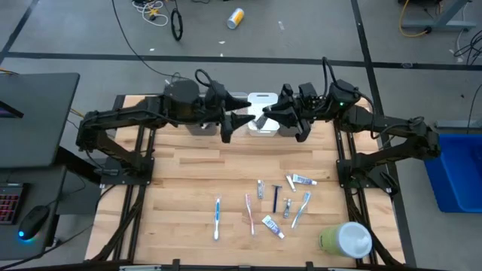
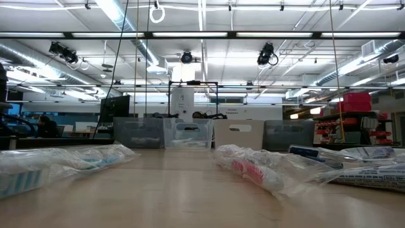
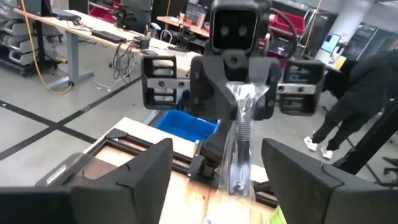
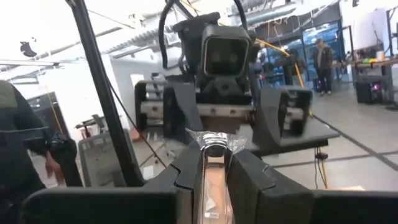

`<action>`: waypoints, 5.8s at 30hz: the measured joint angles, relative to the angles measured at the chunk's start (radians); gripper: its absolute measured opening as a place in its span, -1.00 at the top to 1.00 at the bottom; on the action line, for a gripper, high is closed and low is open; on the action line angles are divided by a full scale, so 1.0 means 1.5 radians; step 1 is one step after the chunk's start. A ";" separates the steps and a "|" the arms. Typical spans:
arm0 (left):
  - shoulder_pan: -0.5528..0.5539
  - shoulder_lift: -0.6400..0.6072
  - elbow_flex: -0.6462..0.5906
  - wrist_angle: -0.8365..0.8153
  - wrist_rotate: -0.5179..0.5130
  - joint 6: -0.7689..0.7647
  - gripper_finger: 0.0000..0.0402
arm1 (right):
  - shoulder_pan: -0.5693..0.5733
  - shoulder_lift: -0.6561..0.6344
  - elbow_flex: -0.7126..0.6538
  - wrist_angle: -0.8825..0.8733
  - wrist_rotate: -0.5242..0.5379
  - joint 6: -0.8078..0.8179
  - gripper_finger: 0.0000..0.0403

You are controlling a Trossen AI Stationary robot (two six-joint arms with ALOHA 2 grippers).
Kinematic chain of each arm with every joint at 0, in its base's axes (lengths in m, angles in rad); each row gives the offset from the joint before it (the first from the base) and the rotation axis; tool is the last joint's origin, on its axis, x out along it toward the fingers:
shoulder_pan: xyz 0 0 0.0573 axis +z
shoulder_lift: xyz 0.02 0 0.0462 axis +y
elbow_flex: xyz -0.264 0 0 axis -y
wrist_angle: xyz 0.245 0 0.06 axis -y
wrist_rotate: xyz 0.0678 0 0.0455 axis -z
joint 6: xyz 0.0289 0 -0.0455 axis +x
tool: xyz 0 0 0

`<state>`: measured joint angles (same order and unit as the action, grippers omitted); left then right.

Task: Pick & Place Travel size toiletries
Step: Put the silver nail cutter into the white bin, then put the blue toothbrush into the transparent bin

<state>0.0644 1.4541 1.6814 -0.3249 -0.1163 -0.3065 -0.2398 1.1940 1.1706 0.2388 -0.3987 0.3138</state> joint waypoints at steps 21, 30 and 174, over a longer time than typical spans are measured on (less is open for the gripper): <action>-0.001 -0.047 0.000 -0.008 -0.017 0.025 -0.17 | -0.077 -0.056 -0.017 -0.191 0.002 -0.075 0.71; -0.001 -0.047 0.000 -0.016 -0.020 0.038 -0.16 | -0.086 -0.056 -0.026 -0.241 0.040 -0.130 0.71; -0.074 -0.036 -0.076 -0.249 0.010 0.108 0.39 | 0.038 -0.095 -0.026 -0.462 0.347 -0.115 0.35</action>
<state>-0.0467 1.3994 1.5681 -0.6990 -0.1015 -0.1444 -0.1822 1.0515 1.1316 -0.4538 0.1211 0.1417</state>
